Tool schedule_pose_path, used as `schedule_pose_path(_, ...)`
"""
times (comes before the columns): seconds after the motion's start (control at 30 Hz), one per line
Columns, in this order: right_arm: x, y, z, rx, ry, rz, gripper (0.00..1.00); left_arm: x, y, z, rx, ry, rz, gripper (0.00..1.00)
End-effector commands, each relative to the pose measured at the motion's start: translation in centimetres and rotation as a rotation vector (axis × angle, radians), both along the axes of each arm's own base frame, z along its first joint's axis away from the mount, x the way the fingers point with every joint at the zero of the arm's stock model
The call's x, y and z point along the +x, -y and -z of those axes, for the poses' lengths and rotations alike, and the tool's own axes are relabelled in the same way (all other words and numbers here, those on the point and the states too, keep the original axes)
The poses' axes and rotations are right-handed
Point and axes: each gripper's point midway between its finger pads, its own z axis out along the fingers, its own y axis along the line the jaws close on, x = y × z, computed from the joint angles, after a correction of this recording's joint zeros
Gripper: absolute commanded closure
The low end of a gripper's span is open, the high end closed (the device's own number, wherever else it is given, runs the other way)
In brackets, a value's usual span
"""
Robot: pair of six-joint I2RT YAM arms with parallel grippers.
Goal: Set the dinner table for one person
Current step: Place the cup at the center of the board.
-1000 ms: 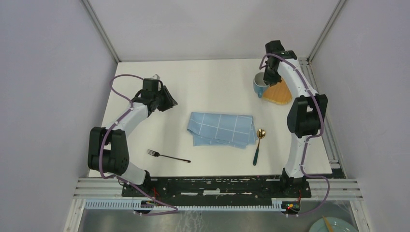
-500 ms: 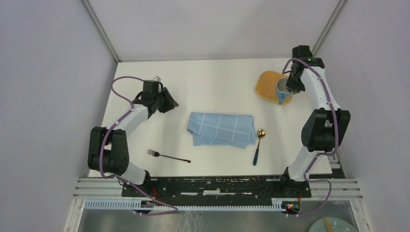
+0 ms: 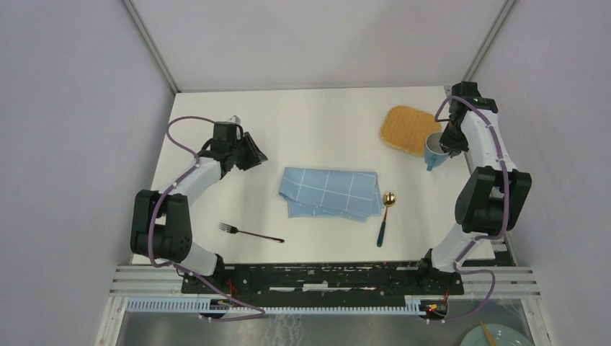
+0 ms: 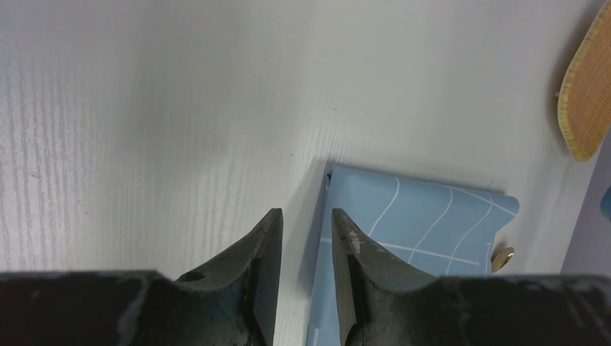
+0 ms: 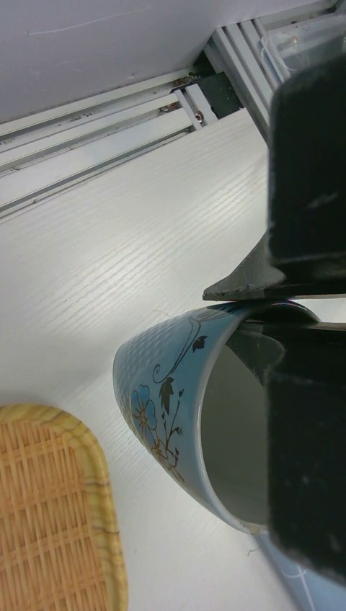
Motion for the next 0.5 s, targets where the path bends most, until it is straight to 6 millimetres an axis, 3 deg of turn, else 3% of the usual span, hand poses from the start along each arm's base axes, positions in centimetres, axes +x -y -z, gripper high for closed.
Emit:
schedule_pose_path(0.0,-0.1,1.3,-2.1,-0.028,0.096,0.060,1.00,0.6,0.4,-2.7,-0.058,0.076,-0.018,0.62)
schedule_pose_path(0.47,-1.1,4.4,0.4,-0.014,0.073,0.160,1.00,0.4,0.5,-2.6,-0.064,0.071,-0.016,0.62)
